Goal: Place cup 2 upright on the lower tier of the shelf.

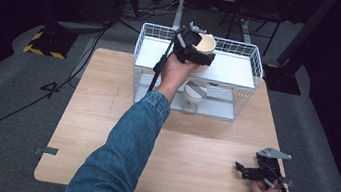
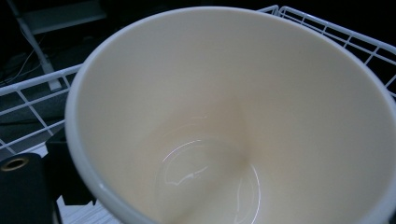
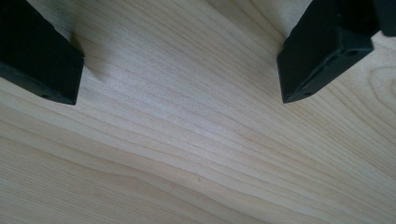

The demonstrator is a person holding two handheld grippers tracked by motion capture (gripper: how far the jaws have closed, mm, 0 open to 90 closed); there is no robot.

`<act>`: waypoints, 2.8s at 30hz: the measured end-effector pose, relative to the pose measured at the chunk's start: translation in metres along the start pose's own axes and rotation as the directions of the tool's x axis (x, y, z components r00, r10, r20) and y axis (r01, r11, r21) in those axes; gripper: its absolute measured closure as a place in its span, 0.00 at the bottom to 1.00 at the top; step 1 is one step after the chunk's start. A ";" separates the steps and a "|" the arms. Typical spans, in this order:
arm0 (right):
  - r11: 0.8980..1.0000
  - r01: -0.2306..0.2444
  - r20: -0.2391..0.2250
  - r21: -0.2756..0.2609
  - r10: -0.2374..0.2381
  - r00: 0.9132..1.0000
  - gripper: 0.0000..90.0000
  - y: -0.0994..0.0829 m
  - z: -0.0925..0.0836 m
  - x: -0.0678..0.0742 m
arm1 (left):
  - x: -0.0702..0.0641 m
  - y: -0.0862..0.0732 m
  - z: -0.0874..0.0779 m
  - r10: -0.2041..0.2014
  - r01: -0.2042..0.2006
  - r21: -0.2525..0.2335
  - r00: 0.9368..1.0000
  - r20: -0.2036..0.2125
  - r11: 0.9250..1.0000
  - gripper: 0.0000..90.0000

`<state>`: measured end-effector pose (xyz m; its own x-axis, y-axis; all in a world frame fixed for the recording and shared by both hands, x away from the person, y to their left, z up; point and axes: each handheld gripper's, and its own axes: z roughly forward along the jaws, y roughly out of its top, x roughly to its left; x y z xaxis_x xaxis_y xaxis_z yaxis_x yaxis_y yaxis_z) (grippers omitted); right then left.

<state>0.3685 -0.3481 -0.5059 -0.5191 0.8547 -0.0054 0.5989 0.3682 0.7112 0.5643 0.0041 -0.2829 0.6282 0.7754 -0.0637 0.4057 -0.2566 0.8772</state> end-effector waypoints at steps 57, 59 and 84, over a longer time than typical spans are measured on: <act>1.000 0.003 0.001 -0.002 -0.003 1.000 0.00 0.000 0.000 0.000 | -0.014 -0.005 -0.052 0.038 -0.039 -0.119 0.999 -0.009 0.992 0.00; 1.000 0.000 -0.001 0.001 0.000 1.000 0.00 0.000 0.000 0.000 | -0.015 -0.007 -0.057 0.038 -0.037 -0.117 0.999 0.005 0.992 0.00; 1.000 0.003 -0.002 0.001 -0.003 1.000 0.00 0.000 0.000 0.000 | -0.031 -0.045 -0.135 0.070 -0.065 -0.145 0.997 0.027 0.987 0.00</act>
<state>0.3689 -0.3485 -0.5060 -0.5220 0.8529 -0.0066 0.5976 0.3713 0.7106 0.4368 0.0700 -0.2562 0.6727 0.7397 -0.0152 0.2637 -0.2205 0.9391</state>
